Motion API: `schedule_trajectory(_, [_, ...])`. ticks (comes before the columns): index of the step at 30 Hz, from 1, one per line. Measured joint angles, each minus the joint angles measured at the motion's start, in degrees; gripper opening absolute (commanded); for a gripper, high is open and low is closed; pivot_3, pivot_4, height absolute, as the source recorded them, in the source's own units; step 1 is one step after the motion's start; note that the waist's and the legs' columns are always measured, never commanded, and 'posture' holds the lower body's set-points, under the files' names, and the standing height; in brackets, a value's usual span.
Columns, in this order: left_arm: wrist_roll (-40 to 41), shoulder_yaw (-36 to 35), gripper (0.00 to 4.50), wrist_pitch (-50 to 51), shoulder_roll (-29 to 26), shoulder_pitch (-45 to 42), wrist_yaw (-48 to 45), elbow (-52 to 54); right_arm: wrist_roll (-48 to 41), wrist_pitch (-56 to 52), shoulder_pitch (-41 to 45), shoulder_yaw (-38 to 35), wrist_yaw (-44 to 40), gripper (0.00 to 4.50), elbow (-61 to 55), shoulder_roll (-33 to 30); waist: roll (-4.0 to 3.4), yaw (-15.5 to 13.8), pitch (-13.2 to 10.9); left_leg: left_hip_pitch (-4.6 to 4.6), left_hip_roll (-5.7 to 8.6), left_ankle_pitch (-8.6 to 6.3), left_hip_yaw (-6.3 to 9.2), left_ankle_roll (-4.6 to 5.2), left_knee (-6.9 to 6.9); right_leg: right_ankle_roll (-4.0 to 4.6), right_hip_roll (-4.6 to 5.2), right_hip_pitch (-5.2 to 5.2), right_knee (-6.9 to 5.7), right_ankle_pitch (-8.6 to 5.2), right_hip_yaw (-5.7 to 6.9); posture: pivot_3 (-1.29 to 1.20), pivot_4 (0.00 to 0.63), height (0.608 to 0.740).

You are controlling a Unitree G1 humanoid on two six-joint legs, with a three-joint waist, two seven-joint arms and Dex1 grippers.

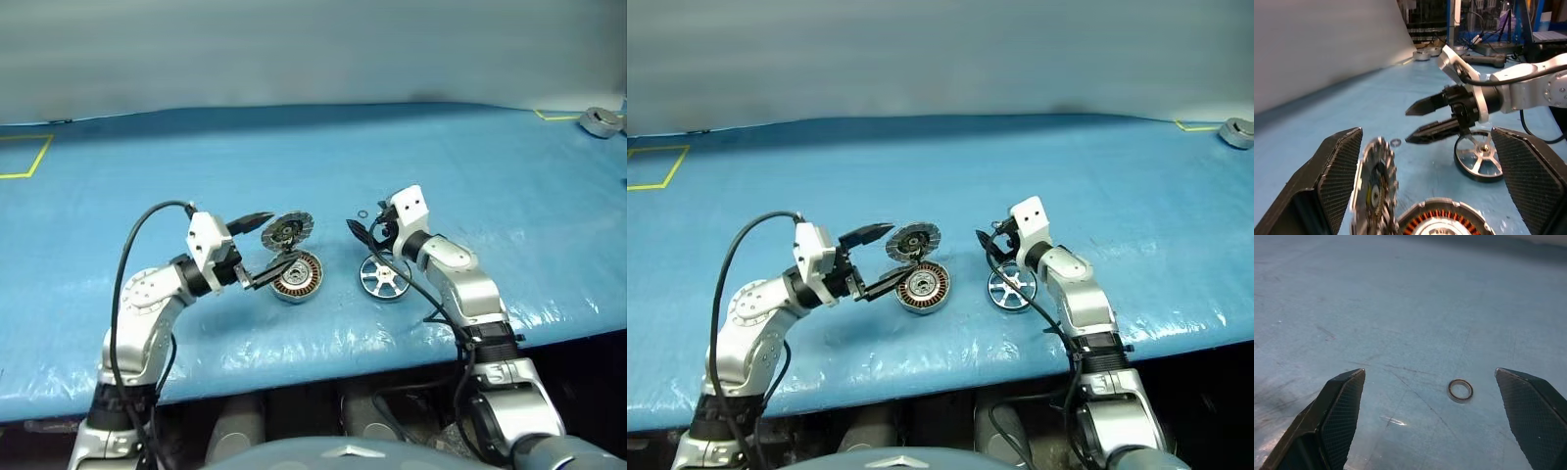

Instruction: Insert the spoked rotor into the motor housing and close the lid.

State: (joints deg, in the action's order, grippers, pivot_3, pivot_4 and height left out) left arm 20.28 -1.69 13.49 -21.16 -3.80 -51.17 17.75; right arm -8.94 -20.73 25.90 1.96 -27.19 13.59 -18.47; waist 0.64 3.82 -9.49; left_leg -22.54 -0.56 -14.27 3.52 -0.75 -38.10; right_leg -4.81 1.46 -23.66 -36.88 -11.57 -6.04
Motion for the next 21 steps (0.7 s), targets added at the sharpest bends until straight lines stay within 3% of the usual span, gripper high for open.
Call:
schedule_trajectory(12, [-1.8,0.43,4.46,-2.28,-4.2,8.25,2.5,-1.89,1.8,-0.82,12.15,-0.23,0.89,4.5,21.49,1.87,-0.02,0.39,-0.01,0.0,-0.01,0.0,0.02,0.0,0.18,0.09,-0.01,-0.06,0.01,-0.04,0.02,0.0,0.15,0.74])
schedule_trajectory(16, [-1.85,0.36,4.5,-4.47,-4.17,9.52,3.38,-2.1,3.14,0.85,14.91,-0.18,1.24,3.58,27.01,2.21,-0.02,0.52,-0.01,0.01,-0.01,0.0,0.01,0.0,0.2,0.1,-0.01,-0.06,0.02,-0.05,0.01,0.0,0.15,0.74])
schedule_trajectory(21, [-1.9,0.38,4.5,-5.85,-4.12,10.06,4.25,-2.96,4.22,2.46,16.49,-0.21,1.43,1.86,30.21,2.42,-0.02,0.74,-0.01,0.03,-0.02,0.0,0.0,0.0,0.19,0.09,-0.02,-0.05,0.02,-0.05,0.02,0.0,0.15,0.74])
